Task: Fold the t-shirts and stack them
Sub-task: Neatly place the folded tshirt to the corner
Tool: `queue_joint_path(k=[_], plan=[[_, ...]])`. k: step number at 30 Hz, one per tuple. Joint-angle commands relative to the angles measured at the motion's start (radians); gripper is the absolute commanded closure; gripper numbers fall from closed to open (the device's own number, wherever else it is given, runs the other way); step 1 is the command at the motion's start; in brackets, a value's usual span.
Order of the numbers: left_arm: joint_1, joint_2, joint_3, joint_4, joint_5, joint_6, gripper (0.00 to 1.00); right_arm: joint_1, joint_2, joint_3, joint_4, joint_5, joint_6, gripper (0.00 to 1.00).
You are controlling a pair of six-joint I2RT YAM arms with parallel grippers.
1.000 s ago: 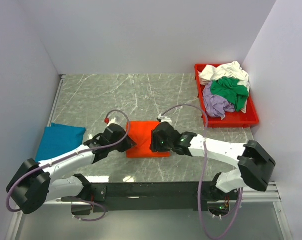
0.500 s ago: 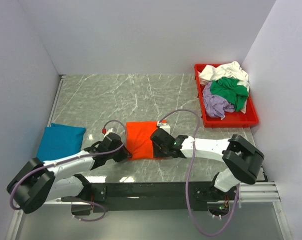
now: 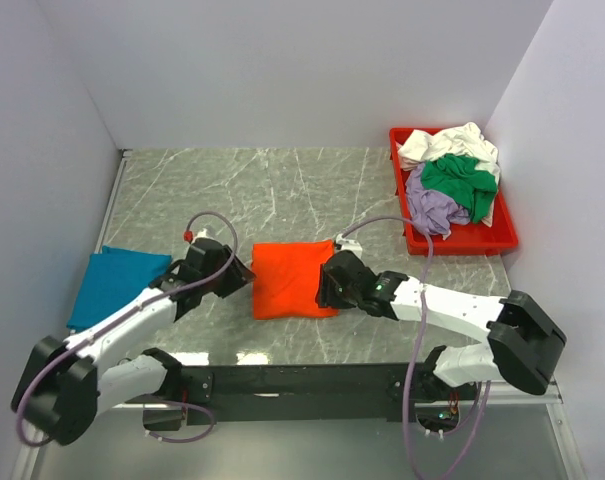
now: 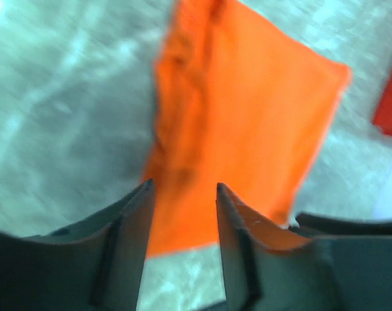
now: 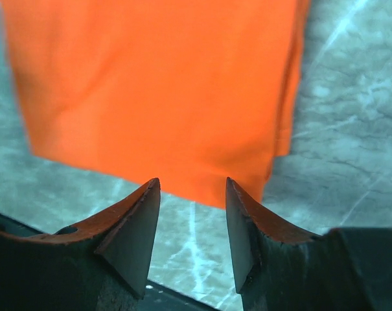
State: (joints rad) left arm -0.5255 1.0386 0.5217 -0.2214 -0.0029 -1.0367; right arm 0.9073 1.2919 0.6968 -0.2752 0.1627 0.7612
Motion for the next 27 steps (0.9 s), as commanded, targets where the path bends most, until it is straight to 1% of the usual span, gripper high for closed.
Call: queue_joint_path(k=[1, 3, 4, 6, 7, 8, 11, 14, 15, 23, 24, 27], plan=[[0.091, 0.108, 0.038, 0.069, 0.082, 0.113, 0.5, -0.034, 0.047, -0.049, 0.074, -0.058, -0.017, 0.48], [0.119, 0.153, 0.05, 0.114, 0.141, 0.141, 0.45, -0.044, 0.072, -0.072, 0.106, -0.08, -0.019, 0.48], [0.139, 0.188, 0.052, 0.152, 0.161, 0.162, 0.41, -0.05, 0.09, -0.082, 0.114, -0.084, -0.019, 0.48], [0.157, 0.219, 0.051, 0.194, 0.217, 0.176, 0.38, -0.064, 0.102, -0.105, 0.131, -0.1, -0.02, 0.49], [0.166, 0.245, 0.049, 0.214, 0.231, 0.185, 0.34, -0.067, 0.107, -0.112, 0.148, -0.107, -0.022, 0.49], [0.168, 0.256, 0.046, 0.247, 0.259, 0.19, 0.33, -0.073, 0.107, -0.124, 0.152, -0.112, -0.022, 0.49], [0.17, 0.296, 0.038, 0.293, 0.284, 0.198, 0.32, -0.076, 0.104, -0.132, 0.163, -0.12, -0.022, 0.49], [0.17, 0.34, 0.044, 0.3, 0.279, 0.202, 0.33, -0.077, 0.096, -0.135, 0.166, -0.121, -0.025, 0.49], [0.17, 0.351, 0.047, 0.295, 0.25, 0.204, 0.33, -0.077, 0.096, -0.135, 0.168, -0.123, -0.025, 0.49], [0.173, 0.506, 0.147, 0.223, 0.104, 0.195, 0.44, -0.082, 0.075, -0.143, 0.165, -0.129, -0.03, 0.49], [0.171, 0.535, 0.158, 0.191, 0.095, 0.198, 0.46, -0.084, 0.07, -0.145, 0.159, -0.129, -0.031, 0.49], [0.157, 0.566, 0.169, 0.192, 0.089, 0.193, 0.48, -0.09, 0.038, -0.149, 0.143, -0.127, -0.037, 0.49]])
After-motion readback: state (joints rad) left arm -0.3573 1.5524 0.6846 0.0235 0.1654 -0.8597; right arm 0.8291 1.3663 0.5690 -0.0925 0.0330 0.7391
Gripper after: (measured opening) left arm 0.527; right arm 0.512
